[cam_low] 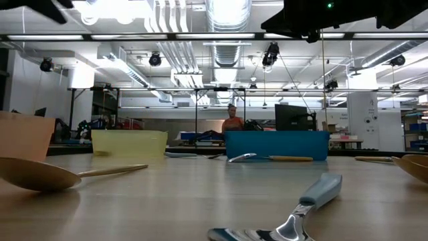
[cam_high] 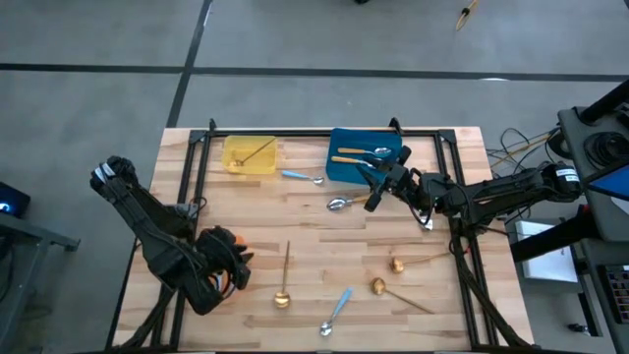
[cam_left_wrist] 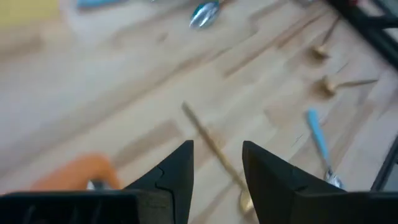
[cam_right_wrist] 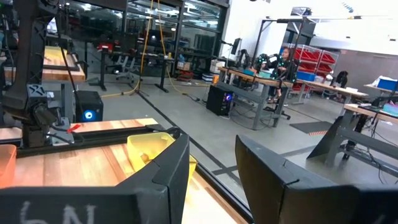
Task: Sort silverware by color (type)
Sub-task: Put the orange spoon into the blue bin
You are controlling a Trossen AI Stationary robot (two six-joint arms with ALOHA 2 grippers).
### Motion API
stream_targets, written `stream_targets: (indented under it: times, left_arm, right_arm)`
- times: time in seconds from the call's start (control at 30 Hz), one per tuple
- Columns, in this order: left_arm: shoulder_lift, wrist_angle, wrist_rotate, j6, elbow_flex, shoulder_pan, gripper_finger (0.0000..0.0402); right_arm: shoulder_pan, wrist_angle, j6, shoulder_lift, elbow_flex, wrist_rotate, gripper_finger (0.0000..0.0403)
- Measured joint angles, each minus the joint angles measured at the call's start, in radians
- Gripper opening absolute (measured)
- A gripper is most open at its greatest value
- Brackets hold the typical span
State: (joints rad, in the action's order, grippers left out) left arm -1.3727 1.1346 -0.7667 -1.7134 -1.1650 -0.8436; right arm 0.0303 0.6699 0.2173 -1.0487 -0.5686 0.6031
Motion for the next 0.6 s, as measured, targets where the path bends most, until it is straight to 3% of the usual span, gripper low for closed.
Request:
stream_targets:
  times: [0.13, 0.43, 0.6]
  left_arm:
    - [0.000, -0.099, -0.070, 0.241, 0.000, 0.007, 0.0109]
    - [0.000, -0.281, -0.090, 0.774, 0.001, 0.061, 0.0072]
    - [0.000, -0.368, -0.120, 1.056, 0.001, 0.081, 0.0049]
  right_arm:
    - [0.000, 0.000, 0.000, 0.000, 0.000, 0.000, 0.0120]
    - [0.000, -0.004, -0.037, 0.000, 0.000, -0.013, 0.0093]
    - [0.000, -0.102, -0.173, 0.001, 0.000, -0.103, 0.0070]
